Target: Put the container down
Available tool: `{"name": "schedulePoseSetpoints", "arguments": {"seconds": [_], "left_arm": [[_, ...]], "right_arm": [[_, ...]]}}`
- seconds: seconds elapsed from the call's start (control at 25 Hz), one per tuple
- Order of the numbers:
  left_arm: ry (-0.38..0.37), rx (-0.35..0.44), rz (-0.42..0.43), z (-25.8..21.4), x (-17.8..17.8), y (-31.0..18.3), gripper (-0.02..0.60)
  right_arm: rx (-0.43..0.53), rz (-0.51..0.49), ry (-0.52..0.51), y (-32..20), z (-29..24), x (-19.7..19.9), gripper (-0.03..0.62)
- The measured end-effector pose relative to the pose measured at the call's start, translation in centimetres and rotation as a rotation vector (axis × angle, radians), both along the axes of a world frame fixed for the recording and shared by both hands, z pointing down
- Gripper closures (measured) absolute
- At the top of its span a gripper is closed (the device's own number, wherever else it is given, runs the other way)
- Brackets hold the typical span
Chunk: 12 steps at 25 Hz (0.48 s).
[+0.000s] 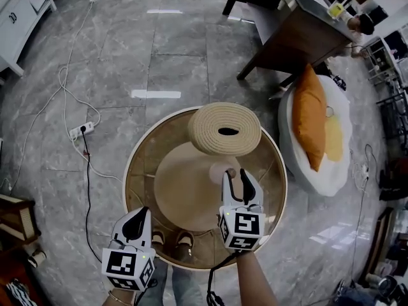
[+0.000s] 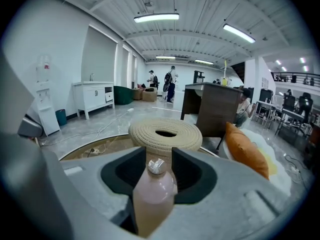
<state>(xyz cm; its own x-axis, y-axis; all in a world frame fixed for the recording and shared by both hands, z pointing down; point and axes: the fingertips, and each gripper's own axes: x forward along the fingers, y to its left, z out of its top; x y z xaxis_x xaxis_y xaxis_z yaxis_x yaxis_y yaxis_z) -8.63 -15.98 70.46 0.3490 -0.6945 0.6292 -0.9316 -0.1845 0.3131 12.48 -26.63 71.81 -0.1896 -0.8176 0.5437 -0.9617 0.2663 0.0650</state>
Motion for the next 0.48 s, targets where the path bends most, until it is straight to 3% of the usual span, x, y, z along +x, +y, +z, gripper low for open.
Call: {"name": "schedulePoseSetpoints", "arguments": {"seconds": [0.24, 0.48], "left_arm": [[-0.002, 0.024, 0.006, -2.7, 0.0, 1.0, 0.584], [0.005, 0.041, -0.009, -7.0, 0.2, 1.3, 0.584]], "right_arm": [[0.036, 0.037, -0.007, 2.0, -4.4, 1.1, 0.448], [0.0, 0.092, -0.01, 6.1, -8.8, 2.8, 0.448]]}}
